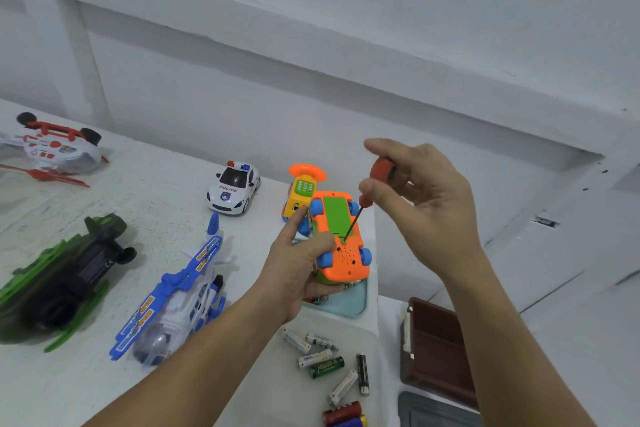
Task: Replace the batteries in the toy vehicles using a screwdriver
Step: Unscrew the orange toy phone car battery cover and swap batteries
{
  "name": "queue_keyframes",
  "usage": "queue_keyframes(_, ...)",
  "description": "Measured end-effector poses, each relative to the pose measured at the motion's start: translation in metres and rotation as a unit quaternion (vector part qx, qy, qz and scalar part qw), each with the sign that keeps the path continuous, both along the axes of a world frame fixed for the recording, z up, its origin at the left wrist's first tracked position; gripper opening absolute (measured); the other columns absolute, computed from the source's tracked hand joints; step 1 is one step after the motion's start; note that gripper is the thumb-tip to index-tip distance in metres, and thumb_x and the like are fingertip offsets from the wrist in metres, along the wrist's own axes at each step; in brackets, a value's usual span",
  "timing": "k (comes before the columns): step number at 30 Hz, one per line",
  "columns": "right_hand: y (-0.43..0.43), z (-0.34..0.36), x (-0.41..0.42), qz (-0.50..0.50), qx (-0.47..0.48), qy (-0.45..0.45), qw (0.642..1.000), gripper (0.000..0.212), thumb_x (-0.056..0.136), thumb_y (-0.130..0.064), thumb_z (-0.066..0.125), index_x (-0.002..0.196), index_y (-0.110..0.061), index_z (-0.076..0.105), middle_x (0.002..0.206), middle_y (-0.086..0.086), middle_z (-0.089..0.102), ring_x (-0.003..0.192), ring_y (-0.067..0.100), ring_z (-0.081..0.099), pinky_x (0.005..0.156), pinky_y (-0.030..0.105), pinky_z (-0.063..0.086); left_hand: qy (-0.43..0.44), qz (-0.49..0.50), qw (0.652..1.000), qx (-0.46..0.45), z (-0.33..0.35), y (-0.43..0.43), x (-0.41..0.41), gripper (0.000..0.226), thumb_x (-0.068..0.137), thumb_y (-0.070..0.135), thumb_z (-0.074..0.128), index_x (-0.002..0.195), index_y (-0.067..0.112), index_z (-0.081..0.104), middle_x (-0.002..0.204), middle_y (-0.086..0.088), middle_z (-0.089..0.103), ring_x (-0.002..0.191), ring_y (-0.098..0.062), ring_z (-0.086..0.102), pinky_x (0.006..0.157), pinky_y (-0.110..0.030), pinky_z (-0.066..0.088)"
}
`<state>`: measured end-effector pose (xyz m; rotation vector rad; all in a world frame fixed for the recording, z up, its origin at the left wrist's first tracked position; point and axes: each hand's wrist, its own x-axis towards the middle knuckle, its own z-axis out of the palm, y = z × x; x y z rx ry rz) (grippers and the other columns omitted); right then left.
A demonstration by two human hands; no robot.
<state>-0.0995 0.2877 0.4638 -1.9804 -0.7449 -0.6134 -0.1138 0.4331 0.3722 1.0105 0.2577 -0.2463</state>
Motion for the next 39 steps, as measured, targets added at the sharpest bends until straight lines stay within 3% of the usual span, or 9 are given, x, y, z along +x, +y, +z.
queue_keyframes(5,0.002,0.0,0.001,0.045,0.031,0.038,0.998,0.045,0.087,-0.001,0.055,0.124,-0.026,0.057,0.112,-0.004,0.068,0.101,0.011,0.069,0.087,0.026,0.056,0.011,-0.009,1.0,0.006,-0.002,-0.001,0.004,0.07,0.09,0.002,0.059,0.142,0.043,0.04,0.125,-0.01,0.061,0.083,-0.031,0.072,0.055,-0.04,0.058)
queue_keyframes(10,0.005,-0.002,0.007,0.027,0.021,-0.014,0.999,0.032,0.08,-0.017,0.076,0.109,-0.03,0.069,0.1,-0.005,0.054,0.09,0.008,0.063,0.079,0.019,0.054,0.006,-0.007,1.0,0.002,0.0,0.001,0.008,0.067,0.09,0.002,0.058,0.14,0.044,0.042,0.126,-0.011,0.061,0.08,-0.033,0.074,0.053,-0.038,0.057)
queue_keyframes(15,0.006,-0.004,0.009,0.032,0.036,0.004,0.999,0.038,0.091,-0.008,0.055,0.125,-0.025,0.06,0.109,-0.008,0.066,0.097,0.016,0.07,0.085,0.031,0.058,-0.001,-0.019,1.0,-0.008,-0.002,0.004,0.012,0.07,0.092,0.002,0.056,0.143,0.046,0.037,0.123,-0.007,0.065,0.079,-0.031,0.075,0.054,-0.04,0.058)
queue_keyframes(17,0.007,-0.003,0.009,0.041,0.038,0.02,0.998,0.038,0.09,-0.012,0.048,0.123,-0.029,0.057,0.114,-0.008,0.065,0.102,0.016,0.068,0.085,0.033,0.058,-0.009,-0.027,1.0,-0.007,-0.002,0.004,0.013,0.071,0.092,0.002,0.055,0.143,0.048,0.037,0.122,-0.006,0.066,0.08,-0.03,0.075,0.054,-0.04,0.058)
queue_keyframes(21,0.008,0.0,0.011,0.034,-0.006,0.013,0.999,0.039,0.089,-0.014,0.068,0.116,-0.04,0.059,0.106,-0.01,0.058,0.095,0.012,0.063,0.074,0.023,0.056,-0.023,-0.033,0.999,0.002,-0.001,0.004,0.015,0.065,0.091,0.002,0.053,0.137,0.047,0.044,0.118,-0.006,0.067,0.078,-0.03,0.075,0.054,-0.039,0.057)
queue_keyframes(24,0.007,-0.002,0.013,0.034,-0.001,0.042,0.999,0.048,0.09,-0.008,0.067,0.12,-0.044,0.056,0.1,-0.015,0.062,0.093,0.015,0.067,0.075,0.034,0.06,-0.017,-0.032,0.999,-0.002,-0.002,0.004,0.017,0.063,0.09,0.003,0.053,0.136,0.045,0.045,0.119,-0.009,0.065,0.077,-0.032,0.074,0.054,-0.038,0.057)
queue_keyframes(29,0.007,-0.007,0.012,0.072,-0.006,0.093,0.993,0.059,0.096,-0.012,0.053,0.131,-0.057,0.04,0.121,-0.012,0.063,0.108,0.019,0.066,0.084,0.038,0.057,-0.021,-0.029,0.999,-0.006,-0.003,0.004,0.019,0.049,0.093,0.011,0.054,0.131,0.042,0.05,0.116,-0.009,0.067,0.078,-0.032,0.074,0.054,-0.039,0.057)
queue_keyframes(34,0.003,-0.013,0.016,0.056,-0.037,0.14,0.988,0.087,0.086,-0.003,0.07,0.125,-0.067,0.025,0.096,-0.002,0.068,0.08,0.018,0.071,0.077,0.029,0.058,-0.014,-0.013,1.0,-0.005,-0.003,0.004,0.02,0.044,0.094,0.014,0.058,0.128,0.041,0.051,0.113,-0.012,0.068,0.074,-0.031,0.074,0.052,-0.038,0.057)
queue_keyframes(39,-0.001,-0.022,0.017,0.031,0.147,0.189,0.97,0.08,0.086,0.012,0.062,0.126,-0.047,0.025,0.085,0.018,0.067,0.068,0.034,0.072,0.072,0.039,0.06,-0.017,-0.004,1.0,-0.007,-0.004,0.005,0.021,0.043,0.094,0.015,0.058,0.128,0.041,0.052,0.111,-0.01,0.069,0.077,-0.034,0.074,0.054,-0.04,0.057)
